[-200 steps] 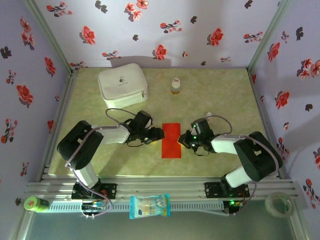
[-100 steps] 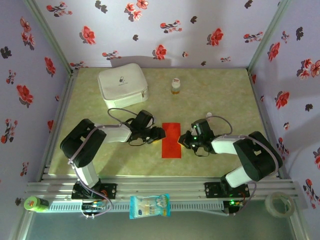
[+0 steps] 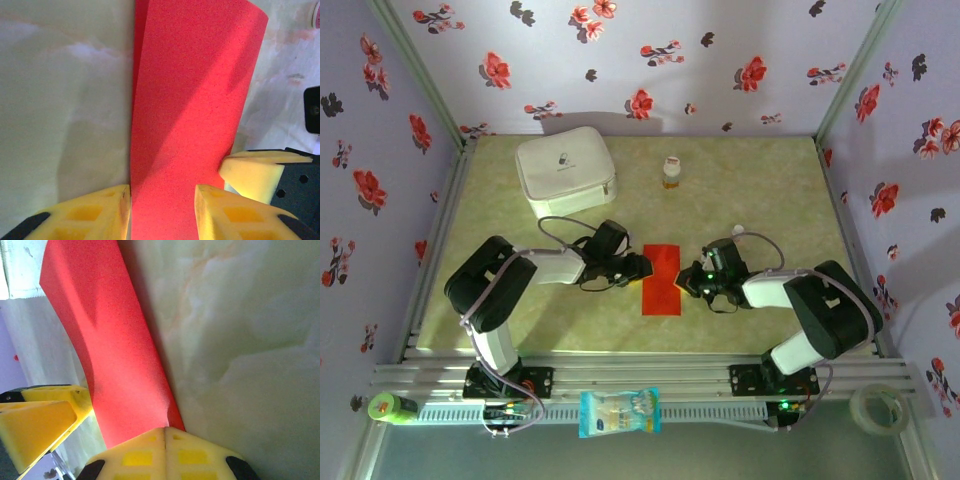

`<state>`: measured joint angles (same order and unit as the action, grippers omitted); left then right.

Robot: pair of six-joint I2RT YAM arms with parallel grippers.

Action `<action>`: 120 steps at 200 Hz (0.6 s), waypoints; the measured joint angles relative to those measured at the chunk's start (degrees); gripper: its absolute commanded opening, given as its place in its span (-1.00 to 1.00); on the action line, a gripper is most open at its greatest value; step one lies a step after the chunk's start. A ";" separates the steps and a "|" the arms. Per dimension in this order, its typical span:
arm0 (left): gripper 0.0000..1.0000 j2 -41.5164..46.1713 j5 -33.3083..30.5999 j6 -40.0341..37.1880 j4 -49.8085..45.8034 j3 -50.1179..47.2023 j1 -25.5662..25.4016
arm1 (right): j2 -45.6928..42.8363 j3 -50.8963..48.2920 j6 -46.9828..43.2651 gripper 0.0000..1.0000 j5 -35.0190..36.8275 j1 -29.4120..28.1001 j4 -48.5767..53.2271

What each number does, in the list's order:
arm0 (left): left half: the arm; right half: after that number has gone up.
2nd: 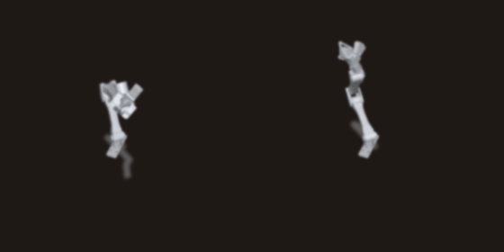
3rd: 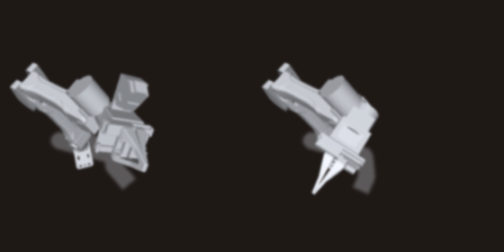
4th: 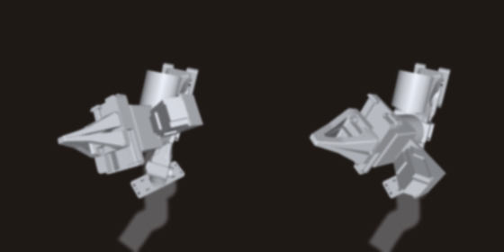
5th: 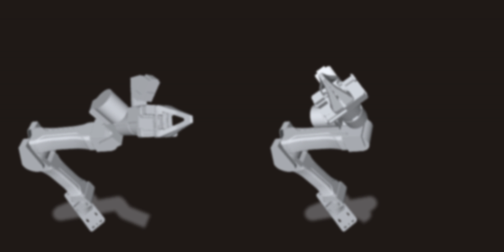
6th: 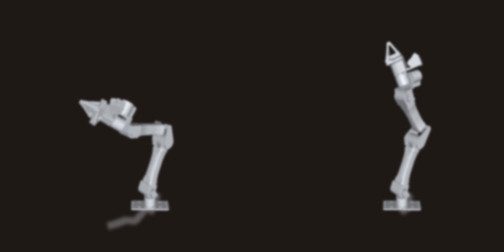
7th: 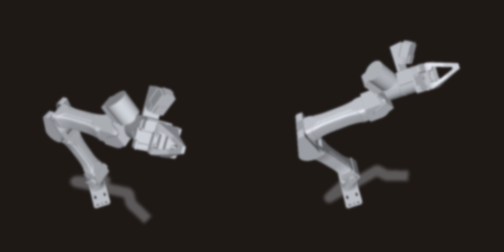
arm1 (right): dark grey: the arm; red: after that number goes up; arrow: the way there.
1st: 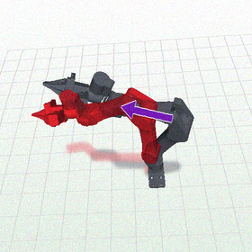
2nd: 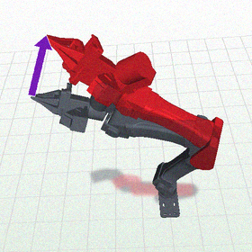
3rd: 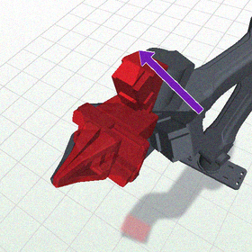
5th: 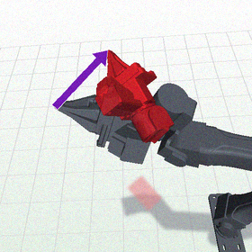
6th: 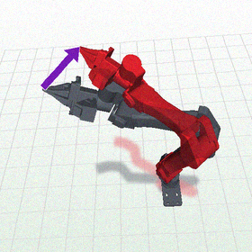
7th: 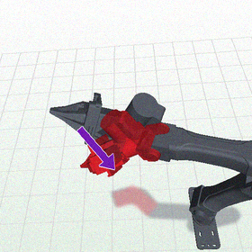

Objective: Fold a paper plane with a square sheet of paper (pick it up from the middle)
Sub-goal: Third fold the triangle at the center of the table.

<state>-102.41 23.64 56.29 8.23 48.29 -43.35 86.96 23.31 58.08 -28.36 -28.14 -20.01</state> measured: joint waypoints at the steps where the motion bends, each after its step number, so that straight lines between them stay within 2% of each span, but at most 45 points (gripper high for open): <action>1: -0.25 -0.02 0.00 0.00 0.07 0.00 0.00 | 0.02 0.00 0.02 -0.89 -0.04 0.02 -0.04; 80: -0.29 -0.26 -0.22 0.61 2.34 -0.70 -0.37 | 0.55 -0.17 1.07 -0.86 -1.25 0.50 -1.14; 120: -0.39 1.11 -0.94 2.16 4.55 -3.04 -0.39 | 0.55 -0.17 1.07 -0.85 -1.25 0.50 -1.14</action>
<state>-101.30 22.70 58.46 12.78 45.25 -43.75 87.50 23.14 59.16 -29.61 -27.64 -21.15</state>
